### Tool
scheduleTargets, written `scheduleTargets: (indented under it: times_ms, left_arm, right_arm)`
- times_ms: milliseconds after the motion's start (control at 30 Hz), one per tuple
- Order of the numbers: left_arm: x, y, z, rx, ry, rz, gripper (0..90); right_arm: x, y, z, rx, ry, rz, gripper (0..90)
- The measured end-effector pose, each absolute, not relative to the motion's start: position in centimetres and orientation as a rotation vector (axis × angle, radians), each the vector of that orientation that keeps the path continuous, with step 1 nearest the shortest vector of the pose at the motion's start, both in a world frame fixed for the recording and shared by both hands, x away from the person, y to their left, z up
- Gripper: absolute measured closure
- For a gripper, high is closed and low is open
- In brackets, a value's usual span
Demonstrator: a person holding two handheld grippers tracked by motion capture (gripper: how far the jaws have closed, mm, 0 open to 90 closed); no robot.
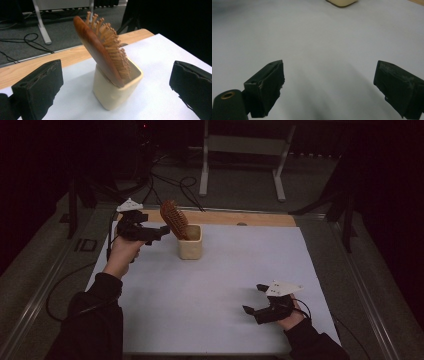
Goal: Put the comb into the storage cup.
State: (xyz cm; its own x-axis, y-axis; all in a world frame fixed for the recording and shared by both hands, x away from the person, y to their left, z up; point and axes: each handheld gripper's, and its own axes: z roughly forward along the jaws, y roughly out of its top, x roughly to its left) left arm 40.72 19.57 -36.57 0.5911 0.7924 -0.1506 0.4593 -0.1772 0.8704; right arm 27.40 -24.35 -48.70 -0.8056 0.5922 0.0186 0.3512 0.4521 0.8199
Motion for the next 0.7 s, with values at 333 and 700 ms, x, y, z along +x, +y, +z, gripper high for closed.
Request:
scheduleTargets:
  times_ms: [333, 700]
  left_arm:
    - [38.2, 20.0, -37.5, 1.841, 0.953, 0.422, 0.0]
    - [35.1, 20.5, -38.9, 1.854, 0.862, 0.395, 0.0]
  right_arm:
    - [27.1, -24.8, -48.6, 0.819, 2.420, 1.278, 9.6]
    - [26.7, -25.1, -48.6, 0.832, 2.415, 1.275, 9.6]
